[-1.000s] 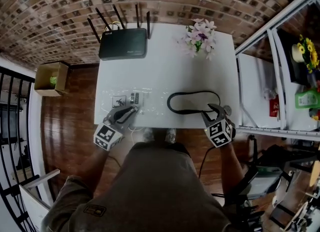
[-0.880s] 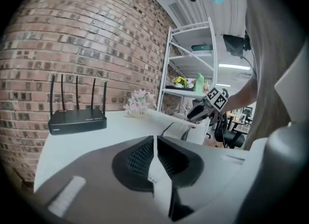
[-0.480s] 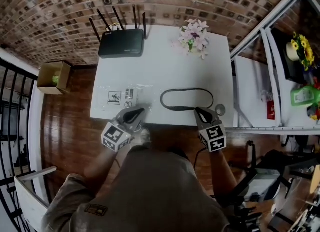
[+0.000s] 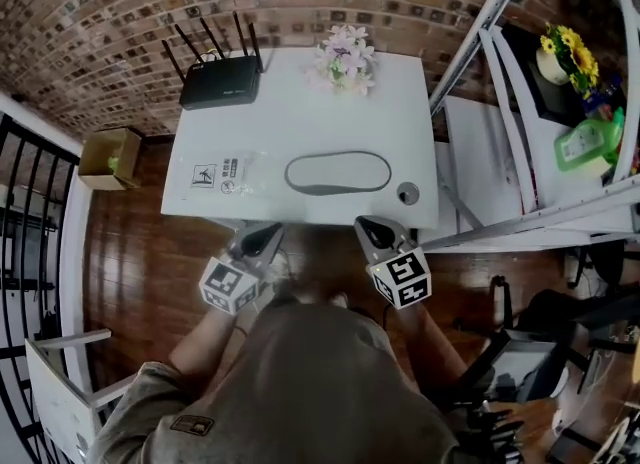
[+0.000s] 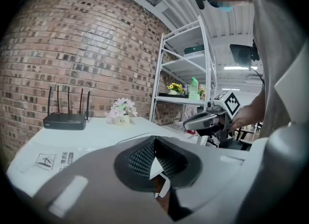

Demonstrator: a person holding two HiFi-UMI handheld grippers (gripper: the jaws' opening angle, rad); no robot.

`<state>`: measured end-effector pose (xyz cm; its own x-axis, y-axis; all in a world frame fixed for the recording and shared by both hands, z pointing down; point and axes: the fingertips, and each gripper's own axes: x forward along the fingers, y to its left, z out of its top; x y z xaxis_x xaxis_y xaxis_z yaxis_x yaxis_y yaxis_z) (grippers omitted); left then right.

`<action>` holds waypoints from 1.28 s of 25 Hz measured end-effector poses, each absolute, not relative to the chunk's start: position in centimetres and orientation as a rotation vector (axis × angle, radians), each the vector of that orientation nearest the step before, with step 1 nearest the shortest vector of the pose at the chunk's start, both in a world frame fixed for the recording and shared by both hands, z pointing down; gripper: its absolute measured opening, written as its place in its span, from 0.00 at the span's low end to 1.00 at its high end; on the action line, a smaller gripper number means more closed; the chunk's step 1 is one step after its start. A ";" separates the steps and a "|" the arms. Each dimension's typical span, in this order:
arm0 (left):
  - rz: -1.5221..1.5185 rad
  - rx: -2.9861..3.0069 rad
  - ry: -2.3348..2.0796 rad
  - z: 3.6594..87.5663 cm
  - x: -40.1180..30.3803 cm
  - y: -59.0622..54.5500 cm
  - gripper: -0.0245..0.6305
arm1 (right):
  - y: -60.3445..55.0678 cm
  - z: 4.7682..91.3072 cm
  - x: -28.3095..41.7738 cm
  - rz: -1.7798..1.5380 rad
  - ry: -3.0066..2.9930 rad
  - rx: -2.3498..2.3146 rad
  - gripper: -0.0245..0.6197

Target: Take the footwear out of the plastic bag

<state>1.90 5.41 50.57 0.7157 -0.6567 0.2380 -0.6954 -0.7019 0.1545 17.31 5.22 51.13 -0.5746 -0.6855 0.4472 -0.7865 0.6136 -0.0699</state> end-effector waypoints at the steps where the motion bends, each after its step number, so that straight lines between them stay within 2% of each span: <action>1: 0.231 2.681 -1.089 50.4 2.3 6.1 0.04 | 5.9 50.9 17.4 0.372 -2.477 1.175 0.06; 9: 0.185 2.664 -1.104 50.0 3.3 9.3 0.04 | 8.8 49.6 16.7 0.364 -2.517 1.165 0.06; 32: 0.209 2.711 -1.026 48.9 1.7 9.6 0.04 | 10.3 48.6 14.7 0.352 -2.497 1.210 0.06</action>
<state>1.67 9.62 48.90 0.7440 -0.6328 0.2145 -0.6663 -0.7267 0.1673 14.75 10.32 48.62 -0.5780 -0.7071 0.4073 -0.7922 0.6060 -0.0723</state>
